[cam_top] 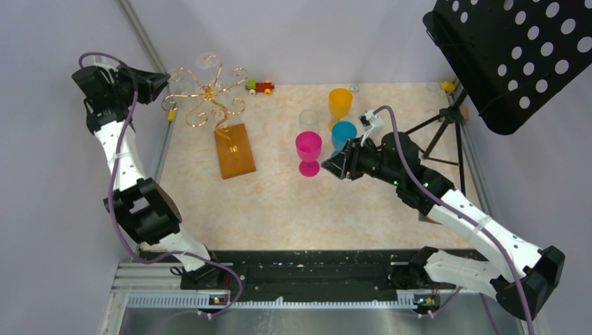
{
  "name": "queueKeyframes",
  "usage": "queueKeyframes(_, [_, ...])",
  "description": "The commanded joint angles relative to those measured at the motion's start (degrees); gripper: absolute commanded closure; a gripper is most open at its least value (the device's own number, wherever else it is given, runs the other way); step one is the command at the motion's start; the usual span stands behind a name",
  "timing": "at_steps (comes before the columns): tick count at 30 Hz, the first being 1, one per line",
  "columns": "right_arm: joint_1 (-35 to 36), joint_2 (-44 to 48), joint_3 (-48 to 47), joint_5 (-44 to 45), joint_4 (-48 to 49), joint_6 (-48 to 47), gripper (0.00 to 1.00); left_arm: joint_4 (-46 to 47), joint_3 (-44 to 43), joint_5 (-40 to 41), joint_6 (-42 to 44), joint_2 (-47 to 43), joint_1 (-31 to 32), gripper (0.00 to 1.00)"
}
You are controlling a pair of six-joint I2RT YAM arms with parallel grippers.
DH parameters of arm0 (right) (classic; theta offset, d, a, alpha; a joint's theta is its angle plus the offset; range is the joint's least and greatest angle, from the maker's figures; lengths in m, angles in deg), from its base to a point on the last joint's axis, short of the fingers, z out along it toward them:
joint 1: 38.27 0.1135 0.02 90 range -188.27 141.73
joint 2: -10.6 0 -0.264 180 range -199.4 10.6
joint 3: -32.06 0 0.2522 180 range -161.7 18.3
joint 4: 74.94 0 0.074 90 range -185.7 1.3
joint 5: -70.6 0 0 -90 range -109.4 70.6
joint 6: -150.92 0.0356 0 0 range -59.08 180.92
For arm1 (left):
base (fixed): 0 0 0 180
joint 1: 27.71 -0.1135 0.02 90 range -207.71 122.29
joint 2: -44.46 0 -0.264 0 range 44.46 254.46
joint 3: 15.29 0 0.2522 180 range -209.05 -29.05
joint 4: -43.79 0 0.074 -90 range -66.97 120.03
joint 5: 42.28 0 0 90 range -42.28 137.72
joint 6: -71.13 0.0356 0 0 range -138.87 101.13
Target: Take the wine glass off the wine glass rack
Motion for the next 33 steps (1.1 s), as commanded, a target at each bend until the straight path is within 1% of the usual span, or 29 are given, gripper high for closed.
queueKeyframes(1, [-0.41,0.53,0.55,0.35,2.80,0.75,0.58,1.39,-1.33,-0.47,0.37,-2.03,0.06,0.73])
queueKeyframes(5, [-0.41,0.62,0.72,0.44,2.82,0.82,0.58,2.31,-0.55,-0.42,-0.62,-2.03,0.09,0.74])
queueKeyframes(9, [-0.40,0.49,1.03,0.35,3.28,0.90,0.58,6.33,1.15,-1.95,-4.30,-1.50,0.19,0.75])
queueKeyframes(12, [-0.41,0.39,1.03,0.26,3.30,0.94,0.58,6.33,1.28,-1.97,-4.39,-1.24,0.19,0.75])
queueKeyframes(16, [-0.41,0.53,1.32,0.44,3.58,0.92,0.58,6.28,1.42,-1.89,-4.08,-1.33,0.15,0.72])
queueKeyframes(21, [-0.41,0.42,1.74,0.61,4.00,0.92,0.58,6.24,1.85,-1.53,-3.57,-1.56,0.19,0.73])
queueKeyframes(25, [-0.41,0.35,1.77,0.75,4.04,0.82,0.58,6.50,2.13,-1.51,-3.62,-1.55,0.19,0.79])
queueKeyframes(31, [-0.39,0.36,1.74,0.97,4.08,0.75,0.58,7.15,2.39,-1.55,-4.63,-1.46,0.18,1.00])
queueKeyframes(33, [-0.36,0.34,1.74,1.01,4.04,0.74,0.58,7.56,2.60,-1.59,-5.11,-1.71,0.22,1.00])
